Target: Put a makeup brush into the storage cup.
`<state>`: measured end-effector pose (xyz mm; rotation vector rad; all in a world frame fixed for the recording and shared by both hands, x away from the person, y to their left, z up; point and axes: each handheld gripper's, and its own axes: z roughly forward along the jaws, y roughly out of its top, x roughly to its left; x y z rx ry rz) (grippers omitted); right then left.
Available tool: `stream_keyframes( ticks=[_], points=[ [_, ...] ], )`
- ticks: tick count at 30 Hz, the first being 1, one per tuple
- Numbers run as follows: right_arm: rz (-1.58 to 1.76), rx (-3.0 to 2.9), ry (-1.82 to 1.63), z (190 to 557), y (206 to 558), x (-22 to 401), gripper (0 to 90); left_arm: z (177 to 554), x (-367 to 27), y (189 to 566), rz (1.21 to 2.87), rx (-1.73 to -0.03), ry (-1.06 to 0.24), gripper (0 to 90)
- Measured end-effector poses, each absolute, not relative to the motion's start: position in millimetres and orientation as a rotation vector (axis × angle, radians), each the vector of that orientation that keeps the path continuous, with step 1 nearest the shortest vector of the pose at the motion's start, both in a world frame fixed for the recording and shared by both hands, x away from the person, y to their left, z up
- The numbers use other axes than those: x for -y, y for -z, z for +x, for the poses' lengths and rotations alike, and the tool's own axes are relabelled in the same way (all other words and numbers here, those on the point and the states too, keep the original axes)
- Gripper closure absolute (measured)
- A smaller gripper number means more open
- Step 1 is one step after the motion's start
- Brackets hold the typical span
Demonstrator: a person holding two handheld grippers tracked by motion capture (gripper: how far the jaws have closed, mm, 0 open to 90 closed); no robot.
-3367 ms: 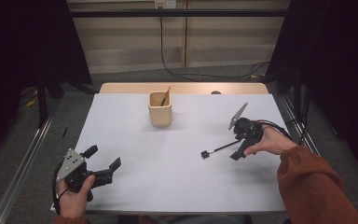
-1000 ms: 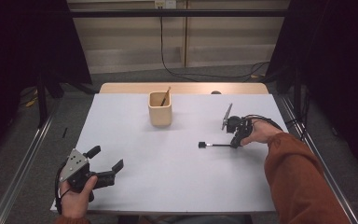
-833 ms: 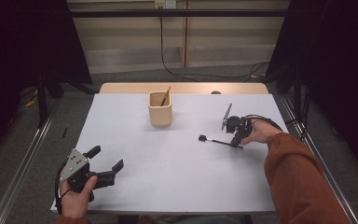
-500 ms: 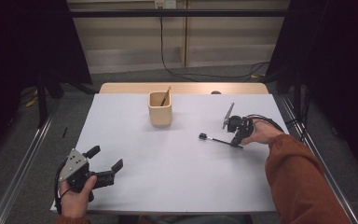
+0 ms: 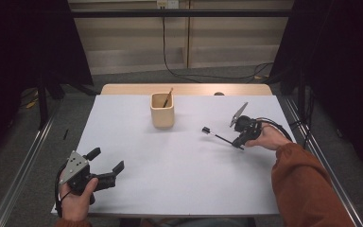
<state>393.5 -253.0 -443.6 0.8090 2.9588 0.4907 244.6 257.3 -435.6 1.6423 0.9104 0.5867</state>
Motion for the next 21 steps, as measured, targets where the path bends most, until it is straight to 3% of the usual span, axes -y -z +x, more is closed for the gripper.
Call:
stream_keyframes(
  ticks=[21],
  points=[
    [1.037,-2.736,-0.887,369,445,272,86.7,244,-256,436,1.657,-0.892,-0.585,2.3]
  ],
)
